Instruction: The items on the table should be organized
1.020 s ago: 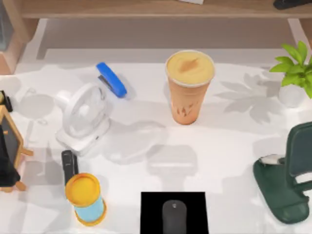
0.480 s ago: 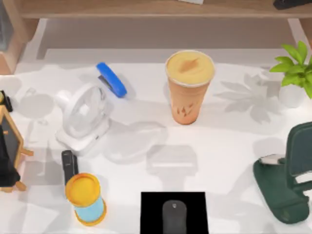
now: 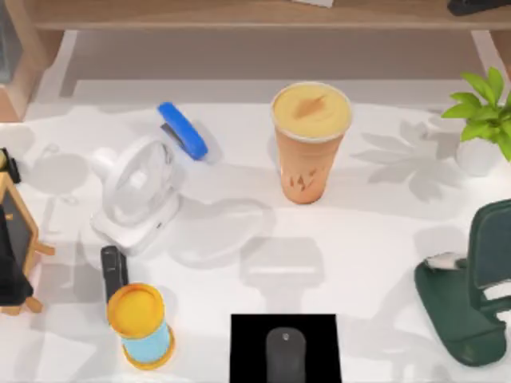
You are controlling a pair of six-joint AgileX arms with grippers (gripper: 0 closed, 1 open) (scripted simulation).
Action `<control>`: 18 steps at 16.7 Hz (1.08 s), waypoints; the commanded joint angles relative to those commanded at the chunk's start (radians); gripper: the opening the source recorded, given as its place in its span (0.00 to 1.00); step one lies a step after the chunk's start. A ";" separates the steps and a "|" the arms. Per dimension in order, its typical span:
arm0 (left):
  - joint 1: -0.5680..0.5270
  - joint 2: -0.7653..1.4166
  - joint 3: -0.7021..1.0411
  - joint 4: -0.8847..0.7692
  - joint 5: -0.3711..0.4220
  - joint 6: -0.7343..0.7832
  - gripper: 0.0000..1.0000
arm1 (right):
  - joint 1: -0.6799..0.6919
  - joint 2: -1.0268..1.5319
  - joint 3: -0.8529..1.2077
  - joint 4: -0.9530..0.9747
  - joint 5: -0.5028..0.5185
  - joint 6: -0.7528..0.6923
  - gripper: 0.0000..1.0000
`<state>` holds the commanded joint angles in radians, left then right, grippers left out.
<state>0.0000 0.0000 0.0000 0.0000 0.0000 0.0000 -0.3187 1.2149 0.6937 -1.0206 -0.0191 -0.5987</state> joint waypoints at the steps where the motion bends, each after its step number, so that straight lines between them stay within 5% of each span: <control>1: 0.000 0.000 0.000 0.000 0.000 0.000 1.00 | 0.000 0.002 -0.002 0.003 0.000 0.001 1.00; 11: 0.000 0.000 0.000 0.000 0.000 0.000 1.00 | 0.007 0.160 -0.186 0.343 0.000 0.015 1.00; 16: 0.000 0.000 0.000 0.000 0.000 0.000 1.00 | 0.007 0.173 -0.198 0.364 0.000 0.015 1.00; 18: 0.000 0.000 0.000 0.000 0.000 0.000 1.00 | 0.007 0.173 -0.198 0.364 0.000 0.015 0.85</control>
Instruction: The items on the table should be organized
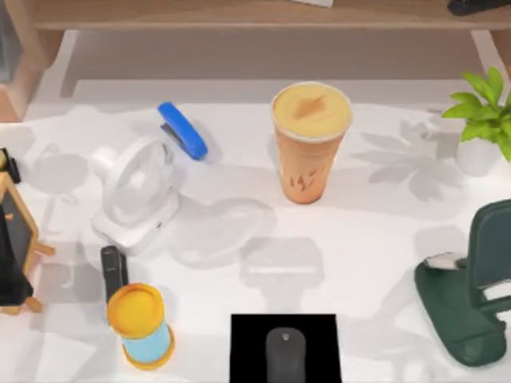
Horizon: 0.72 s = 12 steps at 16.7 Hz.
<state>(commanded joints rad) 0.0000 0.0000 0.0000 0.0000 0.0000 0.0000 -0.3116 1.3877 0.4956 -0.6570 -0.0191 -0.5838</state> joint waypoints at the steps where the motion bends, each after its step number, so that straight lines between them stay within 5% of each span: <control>1: 0.000 0.000 0.000 0.000 0.000 0.000 1.00 | 0.000 0.000 0.000 0.000 0.000 0.000 0.77; 11: 0.000 0.000 0.000 0.000 0.000 0.000 1.00 | 0.000 0.000 0.000 0.000 0.000 0.000 0.02; 12: 0.000 0.000 0.000 0.000 0.000 0.000 1.00 | 0.000 0.000 0.000 0.000 0.000 0.000 0.00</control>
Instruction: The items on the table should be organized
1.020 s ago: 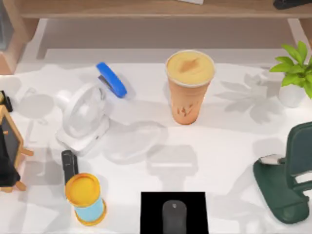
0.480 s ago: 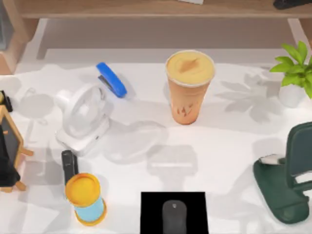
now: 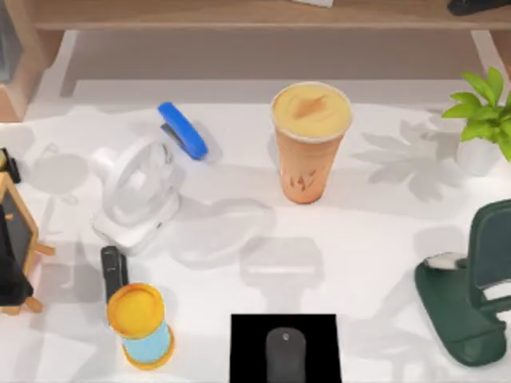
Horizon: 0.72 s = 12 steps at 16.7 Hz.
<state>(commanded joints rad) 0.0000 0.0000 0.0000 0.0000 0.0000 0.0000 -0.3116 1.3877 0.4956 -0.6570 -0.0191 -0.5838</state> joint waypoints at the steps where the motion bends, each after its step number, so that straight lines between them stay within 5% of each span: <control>1: 0.000 0.000 0.000 0.000 0.000 0.000 1.00 | 0.000 0.000 0.000 0.000 0.000 0.000 0.00; 12: 0.000 0.000 0.000 0.000 0.000 0.000 1.00 | 0.000 -0.053 0.047 -0.090 -0.002 0.001 0.00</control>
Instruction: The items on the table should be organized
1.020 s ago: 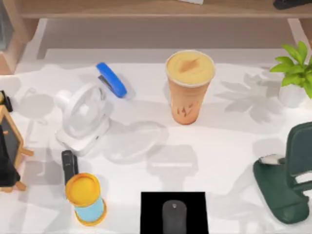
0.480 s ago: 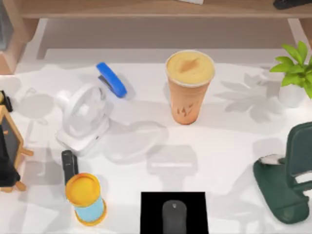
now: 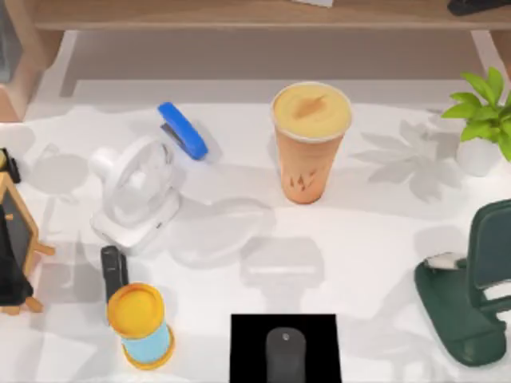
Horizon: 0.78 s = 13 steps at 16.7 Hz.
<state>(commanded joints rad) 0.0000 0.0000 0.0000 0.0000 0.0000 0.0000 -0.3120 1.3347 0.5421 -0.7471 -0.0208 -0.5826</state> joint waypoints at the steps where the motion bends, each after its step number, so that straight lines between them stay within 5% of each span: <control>1: 0.000 0.000 0.000 0.000 0.000 0.000 1.00 | 0.000 -0.013 0.013 -0.026 0.000 0.000 0.00; 9: 0.000 0.000 0.000 0.000 0.000 0.000 1.00 | 0.000 -0.049 0.049 -0.101 0.000 0.001 0.00; 13: 0.000 0.000 0.000 0.000 0.000 0.000 1.00 | 0.048 -0.144 0.071 -0.088 0.099 0.072 0.00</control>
<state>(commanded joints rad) 0.0000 0.0000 0.0000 0.0000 0.0000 0.0000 -0.2635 1.1908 0.6131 -0.8350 0.0782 -0.5110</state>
